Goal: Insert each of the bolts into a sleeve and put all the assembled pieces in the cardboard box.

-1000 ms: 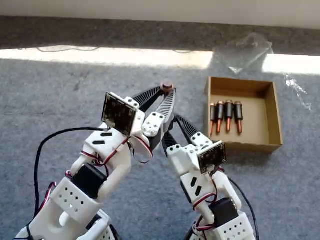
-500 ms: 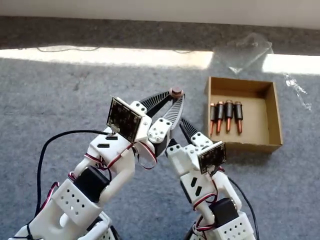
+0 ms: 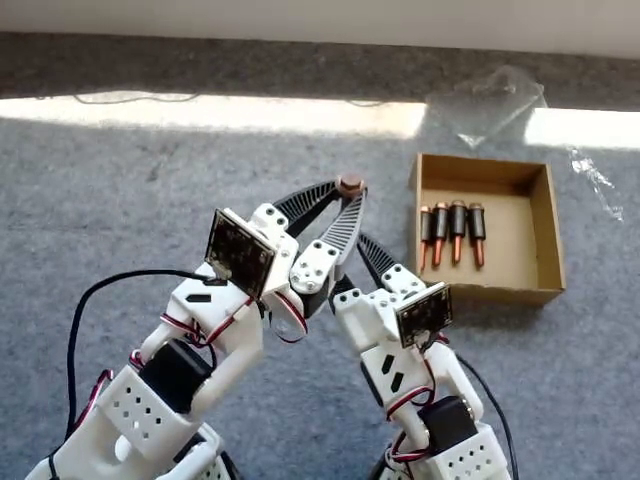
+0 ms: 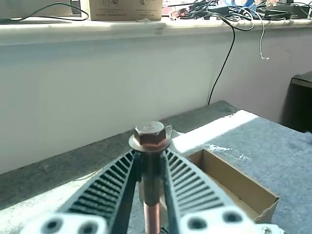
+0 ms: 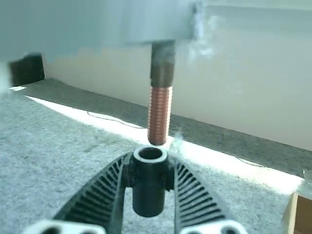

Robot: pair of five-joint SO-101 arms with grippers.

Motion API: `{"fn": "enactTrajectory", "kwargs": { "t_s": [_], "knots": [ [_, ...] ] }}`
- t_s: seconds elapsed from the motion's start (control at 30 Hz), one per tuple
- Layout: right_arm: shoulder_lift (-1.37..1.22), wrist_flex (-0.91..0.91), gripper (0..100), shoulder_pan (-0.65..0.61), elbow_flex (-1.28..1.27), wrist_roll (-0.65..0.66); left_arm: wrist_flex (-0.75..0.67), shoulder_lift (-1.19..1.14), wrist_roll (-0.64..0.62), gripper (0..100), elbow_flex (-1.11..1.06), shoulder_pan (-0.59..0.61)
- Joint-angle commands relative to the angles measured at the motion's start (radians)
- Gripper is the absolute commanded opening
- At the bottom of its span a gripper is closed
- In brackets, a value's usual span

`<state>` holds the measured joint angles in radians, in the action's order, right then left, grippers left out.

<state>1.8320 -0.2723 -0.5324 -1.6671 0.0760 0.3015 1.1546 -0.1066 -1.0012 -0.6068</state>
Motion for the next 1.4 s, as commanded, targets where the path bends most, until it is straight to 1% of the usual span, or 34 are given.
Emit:
{"fn": "enactTrajectory", "kwargs": {
  "t_s": [0.0,0.33,0.77,1.1,1.27,1.37],
  "knots": [
    [0.007,0.019,0.5,0.01,-0.124,0.014,-0.008,0.033,-0.006,1,0.007,0.015],
    [0.007,0.019,0.5,0.012,-0.124,0.014,-0.008,0.041,-0.002,1,-0.03,0.018],
    [0.007,0.019,0.5,0.012,-0.124,0.014,-0.009,0.038,-0.005,1,-0.033,0.071],
    [0.007,0.019,0.5,0.012,-0.124,0.014,-0.009,0.041,-0.008,1,-0.054,0.061],
    [0.007,0.019,0.5,0.012,-0.124,0.014,-0.011,0.041,-0.008,1,-0.053,0.012],
    [0.007,0.019,0.5,0.012,-0.124,0.014,-0.011,0.041,-0.008,1,-0.053,0.01]
  ]
}}
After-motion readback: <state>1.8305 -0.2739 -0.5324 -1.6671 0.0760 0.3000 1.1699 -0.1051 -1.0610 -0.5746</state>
